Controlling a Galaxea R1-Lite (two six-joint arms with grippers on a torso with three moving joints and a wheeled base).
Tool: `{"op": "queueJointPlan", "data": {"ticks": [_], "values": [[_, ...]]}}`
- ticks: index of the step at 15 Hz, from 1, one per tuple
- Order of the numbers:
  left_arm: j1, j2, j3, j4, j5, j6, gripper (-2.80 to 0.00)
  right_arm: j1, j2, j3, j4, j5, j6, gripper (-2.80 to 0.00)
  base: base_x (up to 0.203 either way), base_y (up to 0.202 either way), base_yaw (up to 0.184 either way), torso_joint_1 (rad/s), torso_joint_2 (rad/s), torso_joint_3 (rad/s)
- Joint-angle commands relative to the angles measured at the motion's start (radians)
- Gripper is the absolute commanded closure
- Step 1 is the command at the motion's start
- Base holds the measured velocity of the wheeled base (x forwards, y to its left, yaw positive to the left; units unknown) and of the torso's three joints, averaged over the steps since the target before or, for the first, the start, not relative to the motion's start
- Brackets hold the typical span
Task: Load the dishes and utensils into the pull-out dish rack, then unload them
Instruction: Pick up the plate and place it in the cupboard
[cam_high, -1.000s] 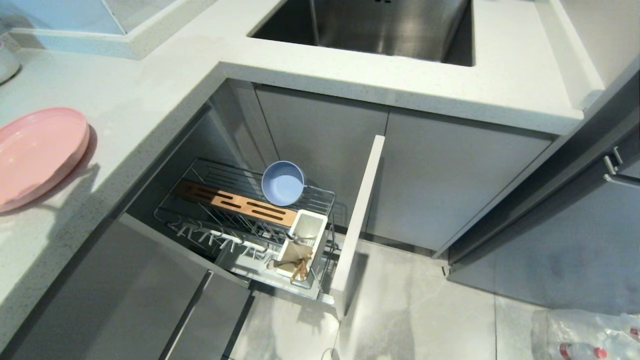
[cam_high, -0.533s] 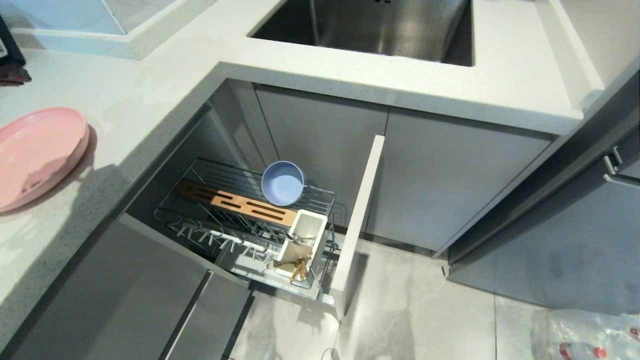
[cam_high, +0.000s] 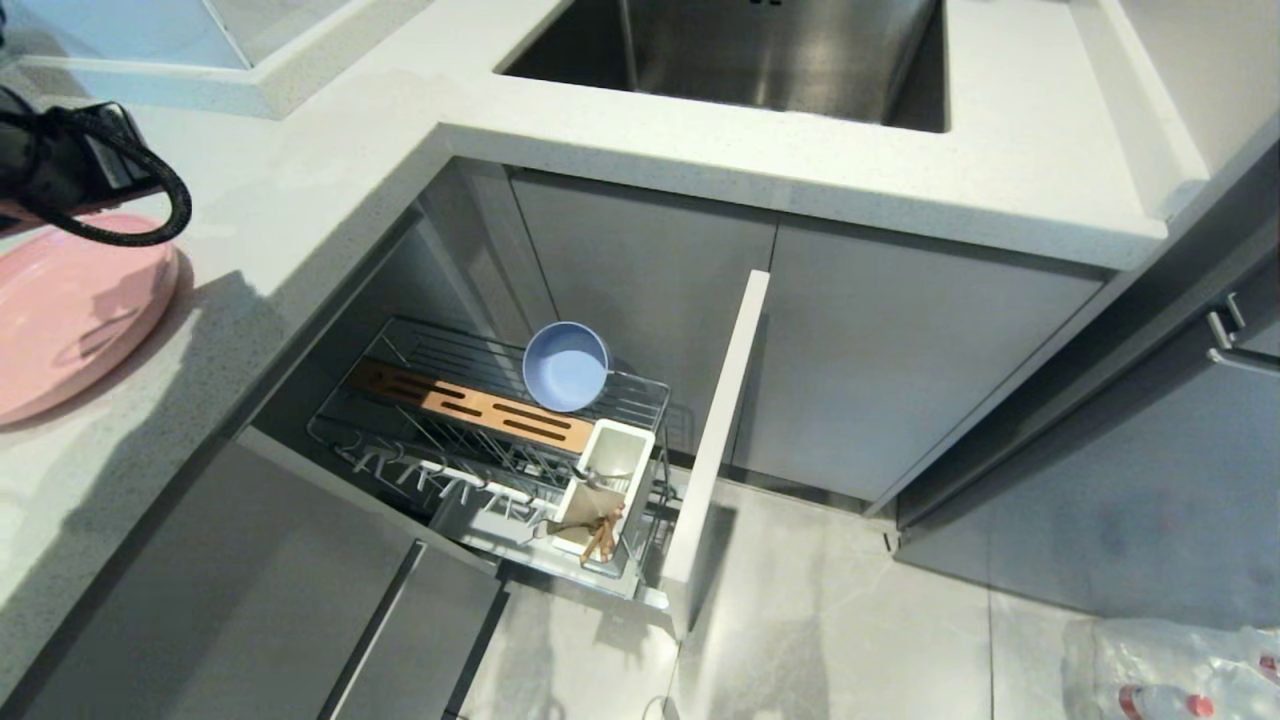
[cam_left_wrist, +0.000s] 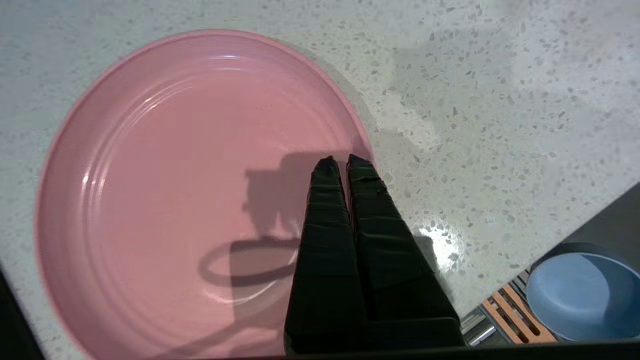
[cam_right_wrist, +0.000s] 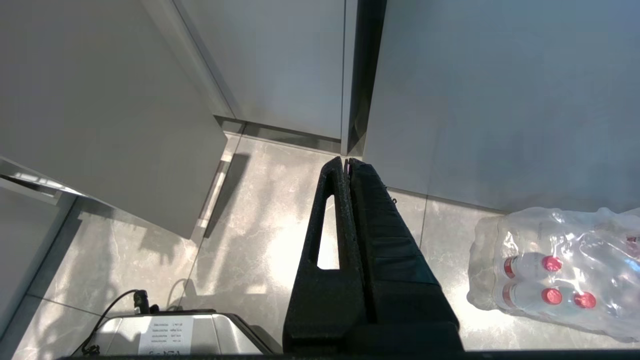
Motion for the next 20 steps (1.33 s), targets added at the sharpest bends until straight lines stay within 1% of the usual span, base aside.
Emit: {"op": "queueJointPlan", "data": {"ticks": [1,2,9,14,20], "values": [[0.001,0.031,-0.002,-0.002,0.004,-0.004,0.0,0.0,0.0,0.0,0.001,0.0,0.0,0.0,0.0,0.0,0.0,0.0,0.0,0.0],[0.001,0.037,-0.002,-0.014,0.004,-0.003,-2.8,0.0,0.0,0.0,-0.001,0.0,0.0,0.0,0.0,0.0,0.0,0.0,0.0,0.0],[0.002,0.063,0.0,-0.025,0.005,-0.003,-2.8,0.0,0.0,0.0,-0.001,-0.001,0.0,0.0,0.0,0.0,0.0,0.0,0.0,0.0],[0.033,0.098,-0.014,-0.025,0.004,-0.002,-2.8,0.0,0.001,0.0,0.0,0.0,0.0,0.0,0.0,0.0,0.0,0.0,0.0,0.0],[0.04,0.126,-0.014,-0.025,0.006,-0.003,-2.8,0.0,0.0,0.0,-0.001,0.0,0.0,0.0,0.0,0.0,0.0,0.0,0.0,0.0]]}}
